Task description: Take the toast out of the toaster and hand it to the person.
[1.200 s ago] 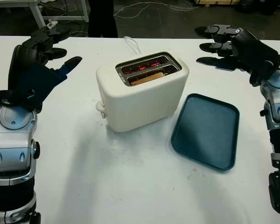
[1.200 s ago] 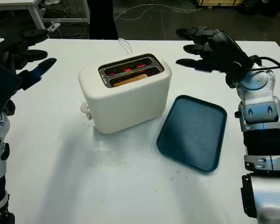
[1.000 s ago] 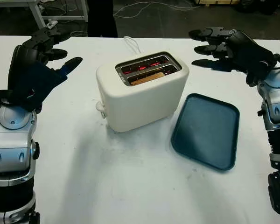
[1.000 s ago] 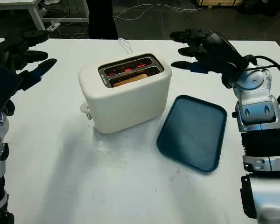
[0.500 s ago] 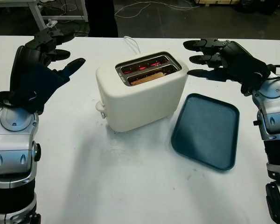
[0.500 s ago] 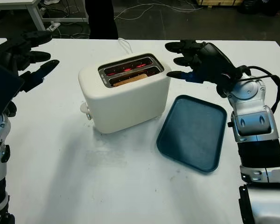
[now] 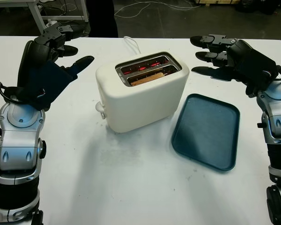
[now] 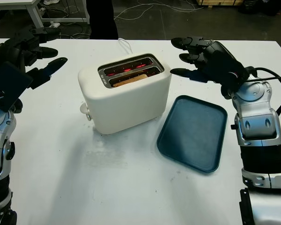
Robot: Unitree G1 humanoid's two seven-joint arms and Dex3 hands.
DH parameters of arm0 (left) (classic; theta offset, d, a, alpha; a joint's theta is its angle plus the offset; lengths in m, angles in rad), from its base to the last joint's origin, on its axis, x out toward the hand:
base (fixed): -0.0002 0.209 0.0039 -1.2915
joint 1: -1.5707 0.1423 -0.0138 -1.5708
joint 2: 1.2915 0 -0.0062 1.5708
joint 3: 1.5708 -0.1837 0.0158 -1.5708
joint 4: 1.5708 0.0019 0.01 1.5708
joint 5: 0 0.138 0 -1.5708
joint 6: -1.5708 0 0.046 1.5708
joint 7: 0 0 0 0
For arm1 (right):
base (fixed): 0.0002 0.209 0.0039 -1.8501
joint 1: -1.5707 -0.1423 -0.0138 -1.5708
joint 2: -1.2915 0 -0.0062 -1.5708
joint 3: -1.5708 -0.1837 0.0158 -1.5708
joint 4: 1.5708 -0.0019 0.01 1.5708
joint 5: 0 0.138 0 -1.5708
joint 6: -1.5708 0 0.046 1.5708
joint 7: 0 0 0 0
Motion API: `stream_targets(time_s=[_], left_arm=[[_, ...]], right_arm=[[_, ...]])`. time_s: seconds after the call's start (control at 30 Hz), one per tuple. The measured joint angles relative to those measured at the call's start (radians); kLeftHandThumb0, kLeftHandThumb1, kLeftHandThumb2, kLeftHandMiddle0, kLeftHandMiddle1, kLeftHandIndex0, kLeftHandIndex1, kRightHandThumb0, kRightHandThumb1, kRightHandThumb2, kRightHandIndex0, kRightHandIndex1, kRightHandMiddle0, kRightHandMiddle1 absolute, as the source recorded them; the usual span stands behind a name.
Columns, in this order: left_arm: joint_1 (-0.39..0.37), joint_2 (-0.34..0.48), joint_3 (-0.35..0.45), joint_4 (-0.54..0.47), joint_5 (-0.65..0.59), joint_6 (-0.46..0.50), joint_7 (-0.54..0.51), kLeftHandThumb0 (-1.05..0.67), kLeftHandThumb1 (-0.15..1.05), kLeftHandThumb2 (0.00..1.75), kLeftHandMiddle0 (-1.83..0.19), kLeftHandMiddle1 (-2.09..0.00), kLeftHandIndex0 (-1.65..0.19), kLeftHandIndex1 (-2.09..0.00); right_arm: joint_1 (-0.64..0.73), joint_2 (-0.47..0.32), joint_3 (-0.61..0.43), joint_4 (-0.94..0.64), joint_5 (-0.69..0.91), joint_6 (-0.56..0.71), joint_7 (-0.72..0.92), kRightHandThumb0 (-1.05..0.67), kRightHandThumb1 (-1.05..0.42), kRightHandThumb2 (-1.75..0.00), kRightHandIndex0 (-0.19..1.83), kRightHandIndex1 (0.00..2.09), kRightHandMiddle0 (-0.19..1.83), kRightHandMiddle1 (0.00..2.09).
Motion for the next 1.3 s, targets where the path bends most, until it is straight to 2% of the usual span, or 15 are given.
stream_targets(time_s=[0.3, 0.87, 1.3], left_arm=[[0.000, -0.004, 0.002, 0.000, 0.002, 0.000, -0.005, -0.73, 0.92, 0.14, -0.22, -0.99, -0.37, -0.54], [0.004, -0.004, 0.005, -0.012, 0.002, 0.007, -0.017, -0.74, 0.92, 0.15, -0.21, -0.96, -0.34, -0.58], [0.019, -0.003, 0.008, -0.015, 0.002, 0.008, -0.022, -0.75, 0.92, 0.15, -0.27, -0.93, -0.39, -0.58]], right_arm=[[-0.004, 0.000, 0.008, -0.023, -0.001, 0.053, 0.000, -0.54, -0.91, 0.00, 0.35, 0.04, 0.36, 0.01], [-0.008, 0.000, 0.018, -0.032, -0.003, 0.053, 0.001, -0.52, -0.91, 0.00, 0.37, 0.04, 0.37, 0.01], [-0.008, 0.001, 0.017, -0.042, 0.008, 0.053, 0.001, -0.57, -0.90, 0.00, 0.39, 0.04, 0.39, 0.01]])
